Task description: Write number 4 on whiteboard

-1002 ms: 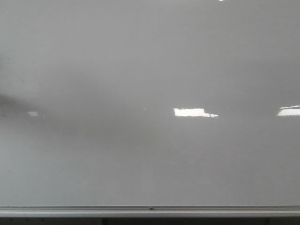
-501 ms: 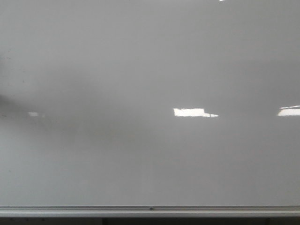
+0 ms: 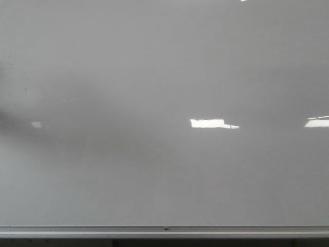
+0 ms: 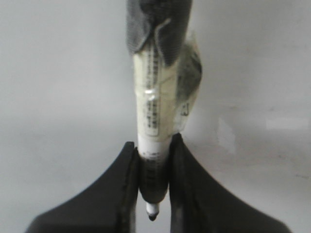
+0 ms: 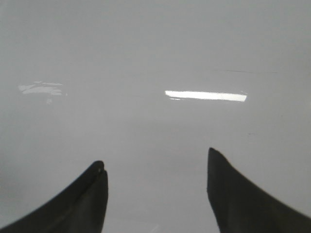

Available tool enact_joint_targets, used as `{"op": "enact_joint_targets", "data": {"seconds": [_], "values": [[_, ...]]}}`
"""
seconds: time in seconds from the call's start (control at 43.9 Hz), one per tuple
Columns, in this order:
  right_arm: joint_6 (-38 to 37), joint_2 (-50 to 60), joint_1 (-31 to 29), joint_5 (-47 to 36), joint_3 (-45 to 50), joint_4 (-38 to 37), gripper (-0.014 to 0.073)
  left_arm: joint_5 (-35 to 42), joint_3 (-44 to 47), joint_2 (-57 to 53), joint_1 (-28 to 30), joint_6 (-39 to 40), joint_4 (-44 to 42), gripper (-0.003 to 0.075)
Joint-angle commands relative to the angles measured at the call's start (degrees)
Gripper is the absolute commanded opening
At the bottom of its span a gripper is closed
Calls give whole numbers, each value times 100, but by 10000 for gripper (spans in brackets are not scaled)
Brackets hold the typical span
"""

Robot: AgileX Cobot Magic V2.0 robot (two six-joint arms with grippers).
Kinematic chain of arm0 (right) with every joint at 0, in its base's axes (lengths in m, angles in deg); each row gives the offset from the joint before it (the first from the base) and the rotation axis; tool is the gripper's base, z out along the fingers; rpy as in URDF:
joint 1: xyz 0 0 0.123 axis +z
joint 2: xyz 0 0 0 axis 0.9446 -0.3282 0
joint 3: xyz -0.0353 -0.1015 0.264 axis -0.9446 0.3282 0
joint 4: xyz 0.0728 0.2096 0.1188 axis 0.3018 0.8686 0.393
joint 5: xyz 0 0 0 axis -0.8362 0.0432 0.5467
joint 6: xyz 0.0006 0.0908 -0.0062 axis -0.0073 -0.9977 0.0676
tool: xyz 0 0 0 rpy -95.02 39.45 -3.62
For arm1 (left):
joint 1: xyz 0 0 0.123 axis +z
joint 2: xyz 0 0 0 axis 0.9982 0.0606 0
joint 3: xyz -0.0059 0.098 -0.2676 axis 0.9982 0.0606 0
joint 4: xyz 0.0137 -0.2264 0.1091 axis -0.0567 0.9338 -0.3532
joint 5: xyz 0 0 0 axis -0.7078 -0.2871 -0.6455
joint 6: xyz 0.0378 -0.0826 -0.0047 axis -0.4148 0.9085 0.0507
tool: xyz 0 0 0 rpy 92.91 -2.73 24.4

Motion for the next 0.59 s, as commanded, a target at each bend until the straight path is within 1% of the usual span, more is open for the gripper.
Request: {"op": "enact_joint_targets", "data": {"seconds": [0.0, 0.091, 0.228, 0.319, 0.41, 0.501, 0.569], "values": [[21, -108, 8, -416, -205, 25, 472, -420, -296, -324, -400, 20, -174, -20], [21, -108, 8, -416, -205, 25, 472, -1128, -497, -426, -875, -60, -393, -20], [21, -108, 8, -416, -205, 25, 472, -2180, -812, -518, -1671, -361, -377, -20], [21, -108, 8, -416, -205, 25, 472, -2688, -979, -541, -2188, -598, -355, -20], [21, -108, 8, -416, -205, 25, 472, -3192, -1175, -541, -2653, -1185, -137, -20], [21, -108, 8, -416, -205, 25, 472, -3666, -1361, -541, -3033, -1984, 377, -20], [21, -108, 8, -416, -205, 25, 472, -4167, -1503, -541, -3263, -2982, 1019, -20]]}}
